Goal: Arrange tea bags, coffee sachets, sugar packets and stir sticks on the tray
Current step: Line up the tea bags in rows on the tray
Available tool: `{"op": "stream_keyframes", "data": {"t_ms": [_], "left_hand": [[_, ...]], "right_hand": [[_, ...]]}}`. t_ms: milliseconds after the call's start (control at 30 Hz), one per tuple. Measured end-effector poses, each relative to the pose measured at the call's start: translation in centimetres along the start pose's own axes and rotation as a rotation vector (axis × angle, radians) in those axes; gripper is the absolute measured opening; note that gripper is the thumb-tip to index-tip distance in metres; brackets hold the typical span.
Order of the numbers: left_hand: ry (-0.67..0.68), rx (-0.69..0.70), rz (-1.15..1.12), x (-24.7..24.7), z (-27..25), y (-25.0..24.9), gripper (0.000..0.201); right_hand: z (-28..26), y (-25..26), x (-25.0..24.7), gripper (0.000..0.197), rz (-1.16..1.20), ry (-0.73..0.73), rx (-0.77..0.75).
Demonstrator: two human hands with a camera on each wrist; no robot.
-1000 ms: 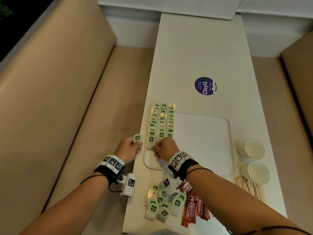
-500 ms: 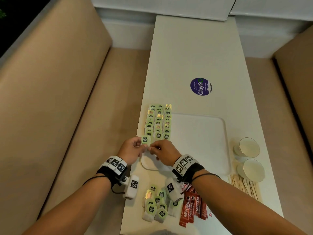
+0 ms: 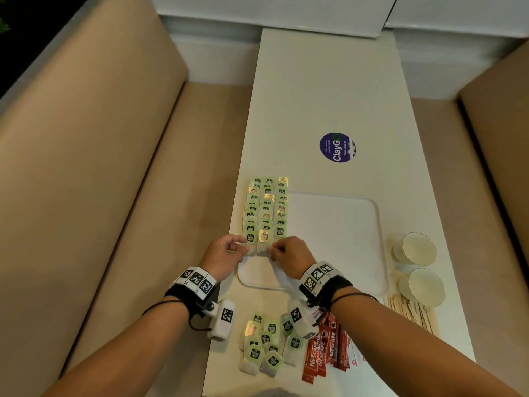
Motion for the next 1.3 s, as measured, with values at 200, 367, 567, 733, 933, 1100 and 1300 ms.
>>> {"op": "stream_keyframes", "data": {"t_ms": [200, 367, 567, 733, 933, 1100, 1300], "left_hand": [[0.056, -0.013, 0.079, -0.4, -1.3, 1.4, 0.005], [0.092, -0.047, 0.060, -1.1, -2.4, 2.7, 0.006], [0.163, -0.021, 0.109, -1.5, -3.7, 3.7, 0.004], [0.279, -0.006, 0.214, -0.3, -5.0, 4.9, 0.010], [0.411, 0.065, 0.366, 1.8, -6.9, 5.1, 0.026], [0.530, 0.170, 0.603, 3.9, -8.2, 3.9, 0.045], [0.601, 0.205, 0.804, 5.8, -8.9, 3.9, 0.048]], "right_hand": [[0.4, -0.6, 0.7, 0.038, 0.002, 0.007, 0.084], [0.4, -0.6, 0.7, 0.042, -0.039, -0.014, 0.120], [-0.8, 0.0, -0.1, 0.041, -0.073, 0.008, 0.074], [-4.0, 0.2, -0.5, 0.024, -0.076, 0.155, -0.104], [-8.2, -0.8, -0.3, 0.018, -0.173, 0.363, -0.183], [-10.5, -2.5, 0.4, 0.037, -0.340, 0.468, -0.128], [-12.3, -3.3, 0.8, 0.055, -0.596, 0.448, -0.141]]}}
Point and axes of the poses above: each hand's wrist, its own z-axis towards the middle knuckle, its own x-axis out of the palm, y = z × x, the point moved 6 cm from there along z, towards the middle knuckle, and after that the axes turned 4 degrees about -y, right-handed, at the moved point
